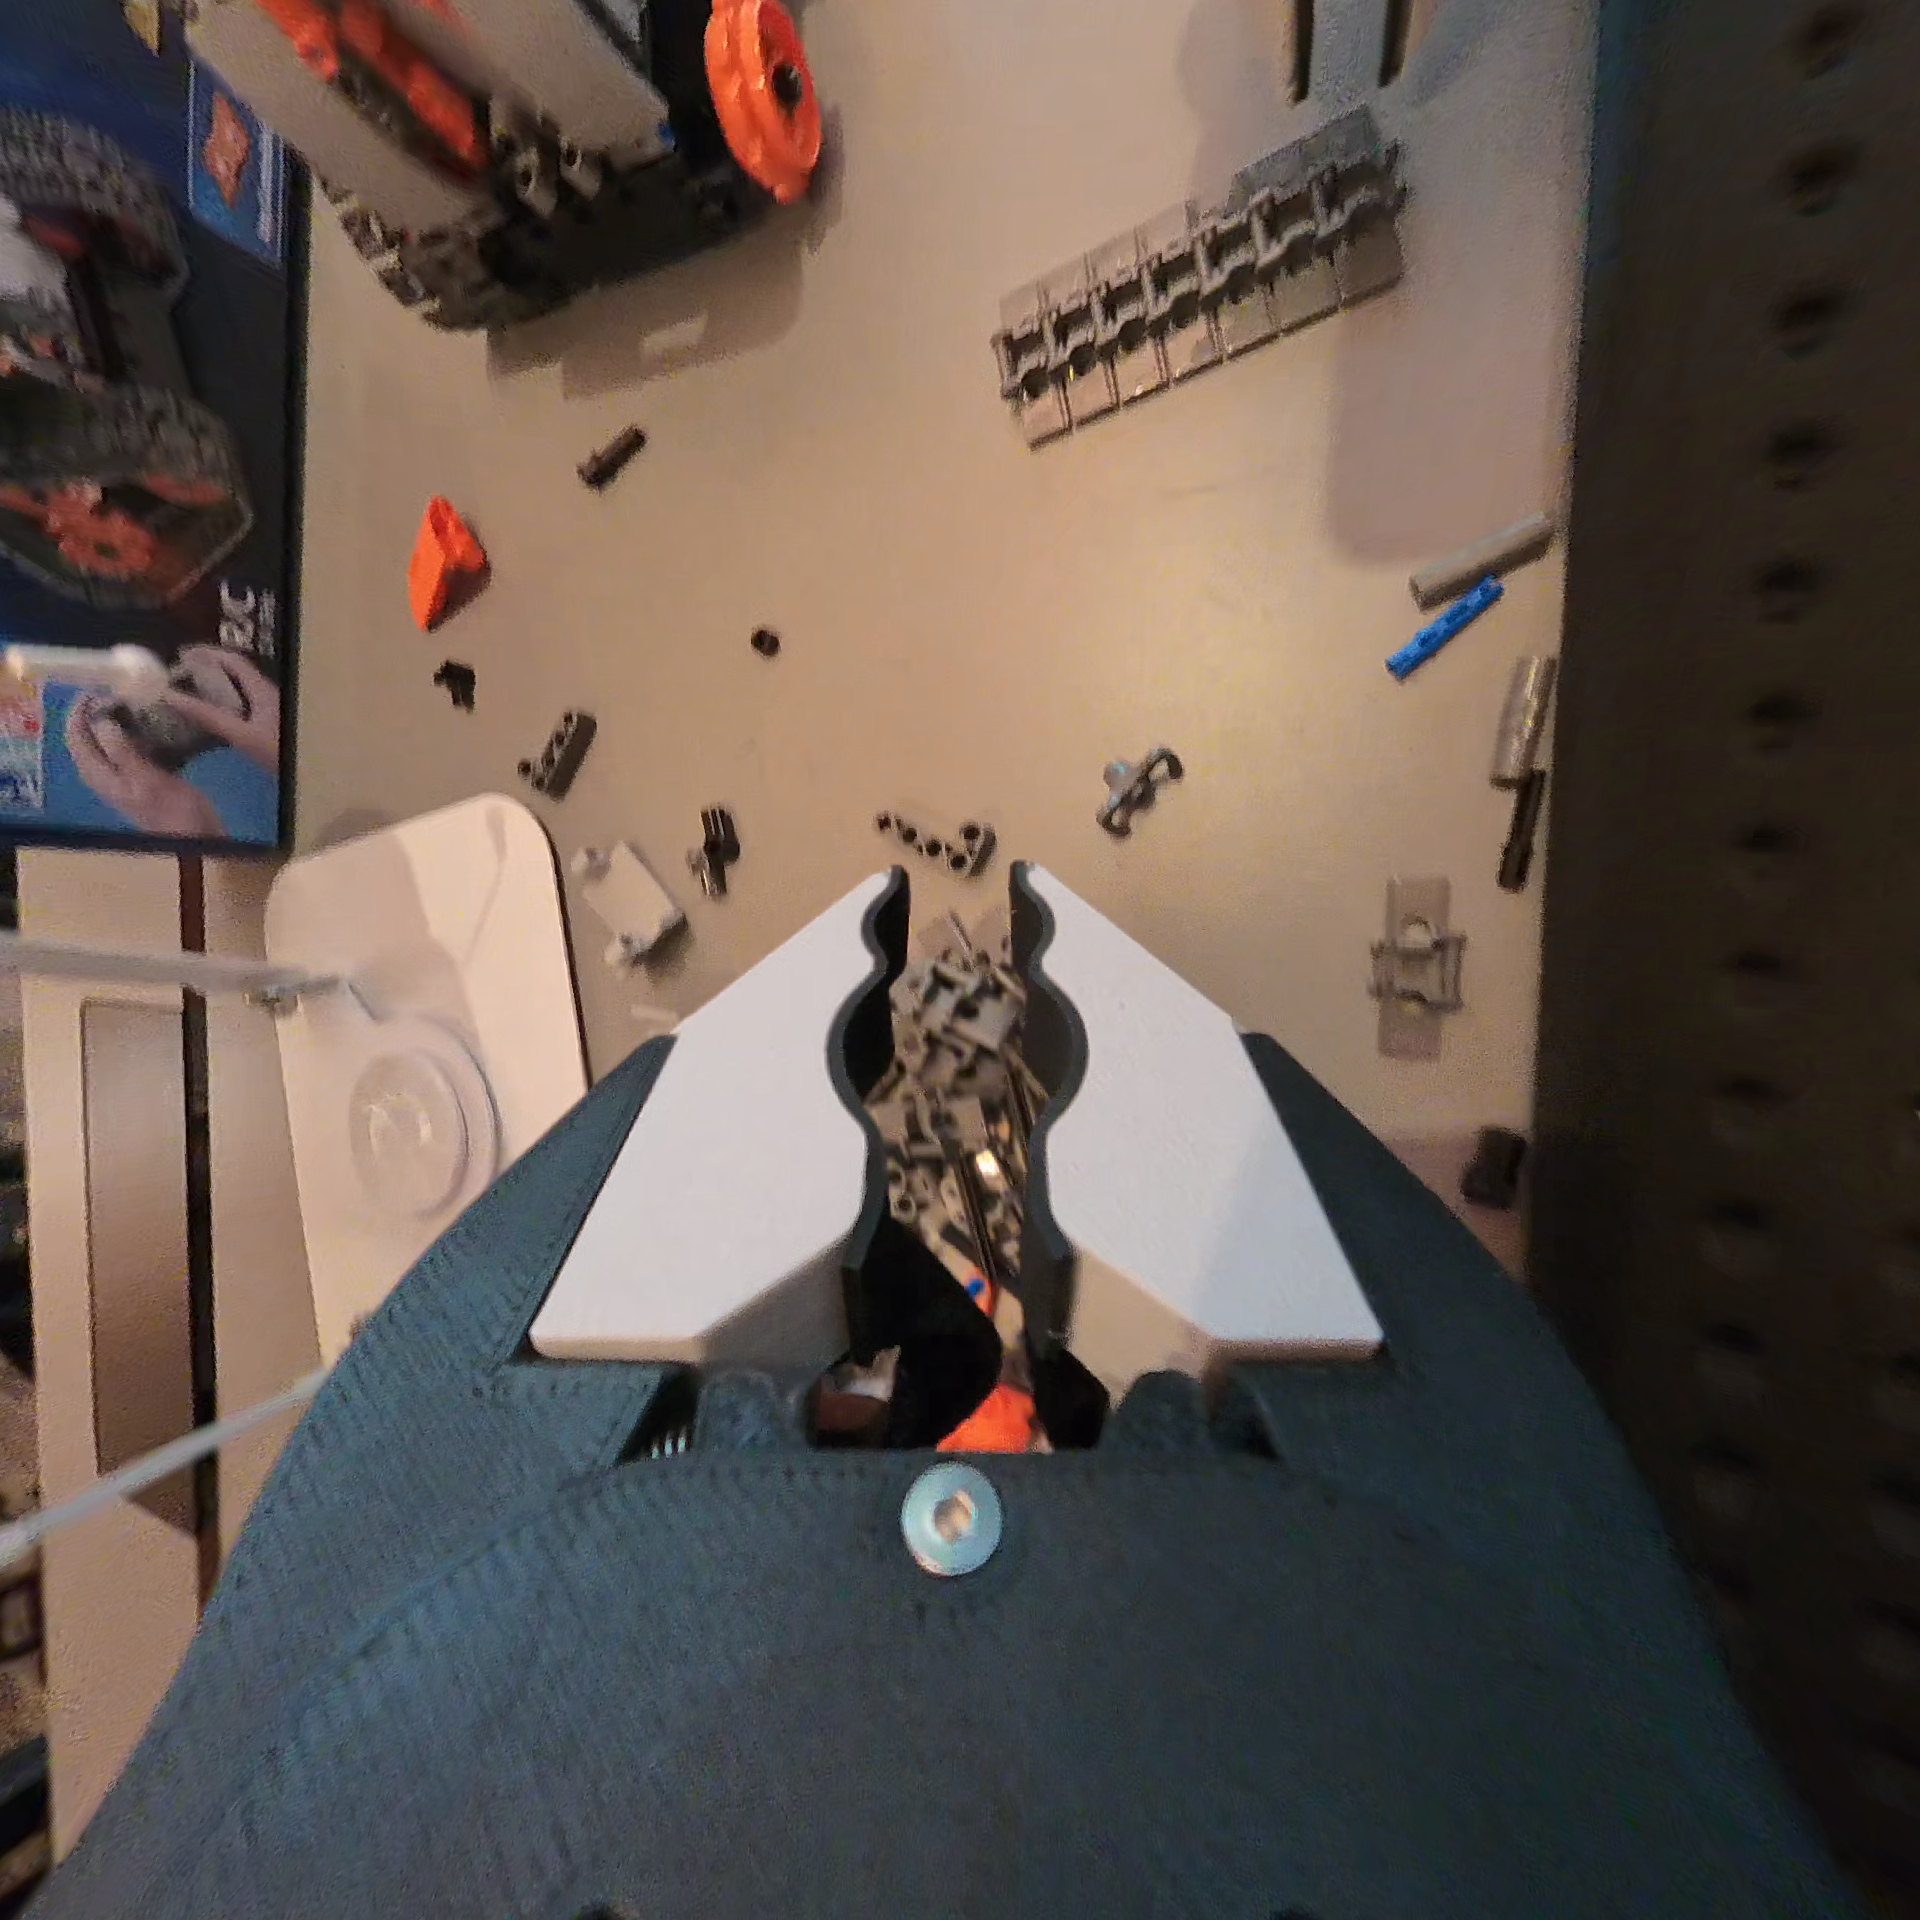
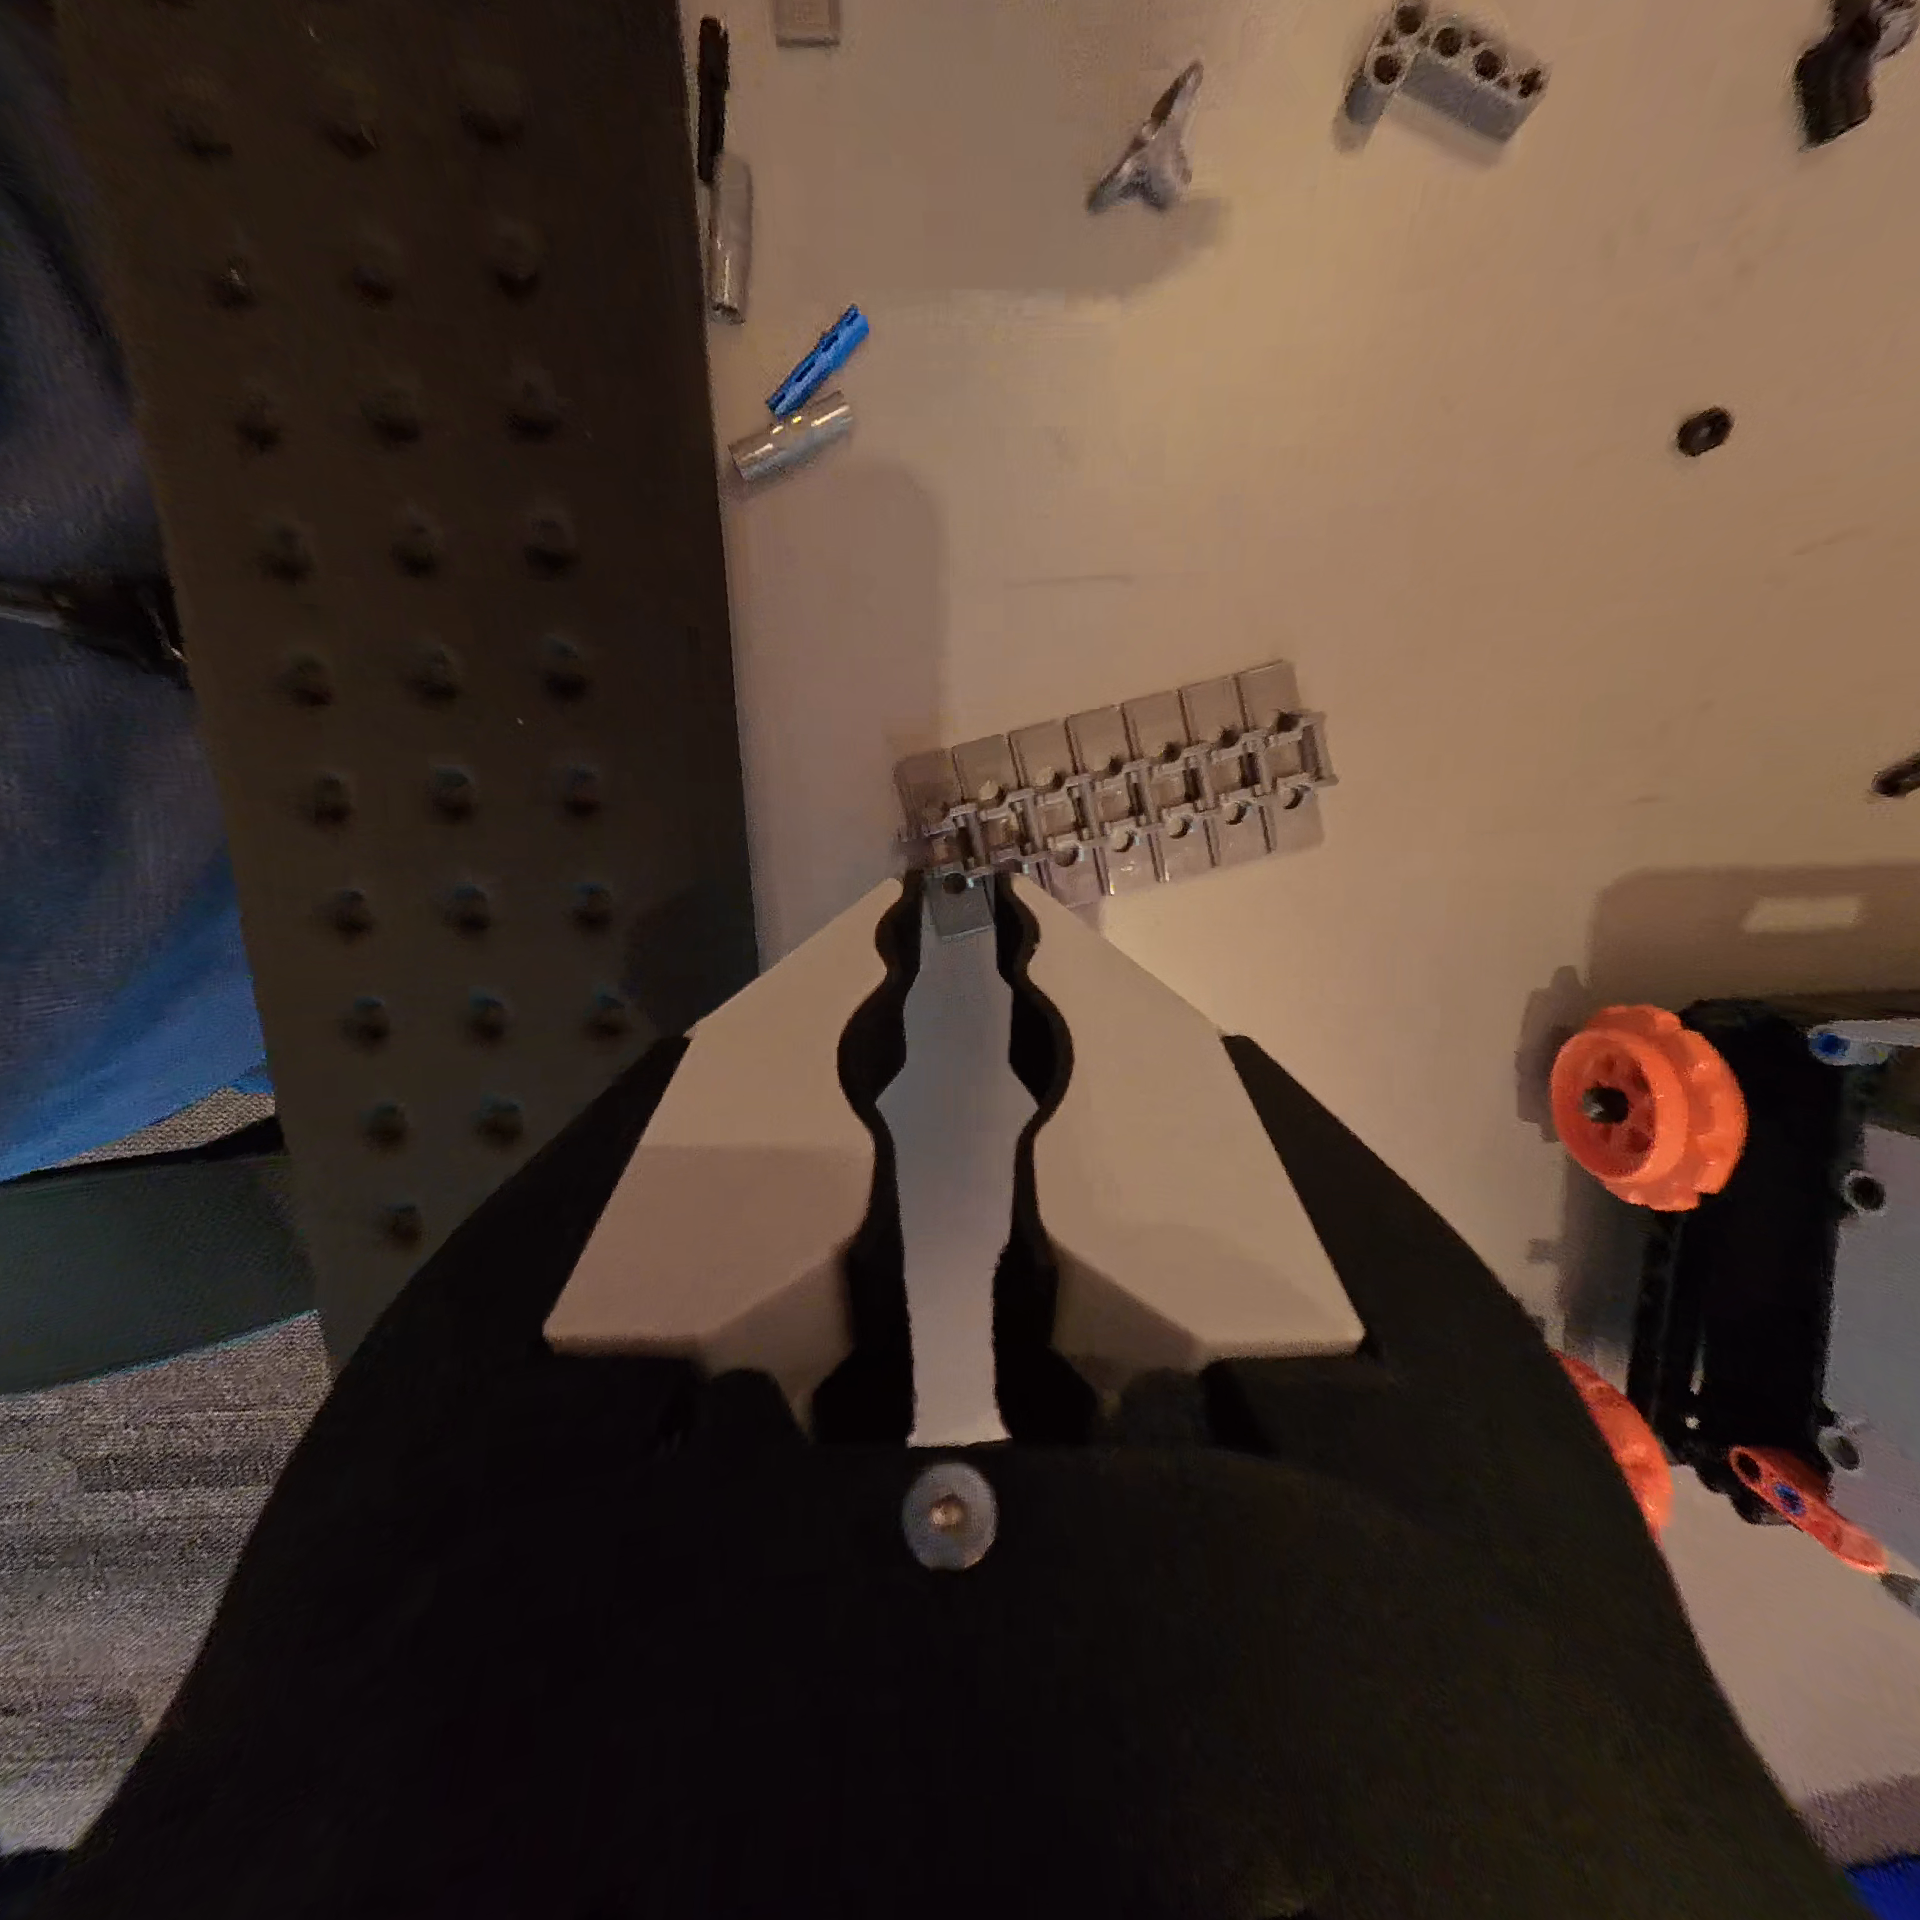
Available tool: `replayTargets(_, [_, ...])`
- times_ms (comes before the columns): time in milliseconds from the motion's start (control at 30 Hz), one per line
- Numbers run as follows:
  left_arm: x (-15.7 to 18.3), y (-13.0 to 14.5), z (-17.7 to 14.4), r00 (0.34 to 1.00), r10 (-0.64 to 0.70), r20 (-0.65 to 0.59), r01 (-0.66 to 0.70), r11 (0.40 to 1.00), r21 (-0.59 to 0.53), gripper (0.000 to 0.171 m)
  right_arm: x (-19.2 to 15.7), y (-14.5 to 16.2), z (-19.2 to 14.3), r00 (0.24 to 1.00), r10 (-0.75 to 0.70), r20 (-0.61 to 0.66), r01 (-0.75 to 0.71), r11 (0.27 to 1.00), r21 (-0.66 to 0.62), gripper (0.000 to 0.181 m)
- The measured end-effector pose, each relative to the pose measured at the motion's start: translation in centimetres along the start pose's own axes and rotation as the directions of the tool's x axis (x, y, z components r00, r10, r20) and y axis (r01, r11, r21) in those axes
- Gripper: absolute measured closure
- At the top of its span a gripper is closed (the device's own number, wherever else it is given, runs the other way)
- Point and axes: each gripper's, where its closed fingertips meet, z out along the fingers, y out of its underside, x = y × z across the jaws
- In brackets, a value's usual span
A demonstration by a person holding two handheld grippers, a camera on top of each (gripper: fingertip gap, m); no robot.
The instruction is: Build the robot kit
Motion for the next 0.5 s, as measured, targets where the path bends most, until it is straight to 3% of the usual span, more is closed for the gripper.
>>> replayTargets(300, [3.0, 5.1, -1.4, 0.997, -0.078, -0.010, 0.075, 0.982, -0.171, 0.151, 1.8, -0.1, 1.9, 0.997, -0.014, -0.082, 0.016, 1.000, 0.014, 0.163])
replayTargets(500, [4.5, 6.6, -2.1, 0.988, -0.157, -0.007, 0.154, 0.977, -0.151, 0.149, 5.2, -1.9, 2.7, 0.990, -0.049, -0.136, 0.055, 0.998, 0.041, 0.172])
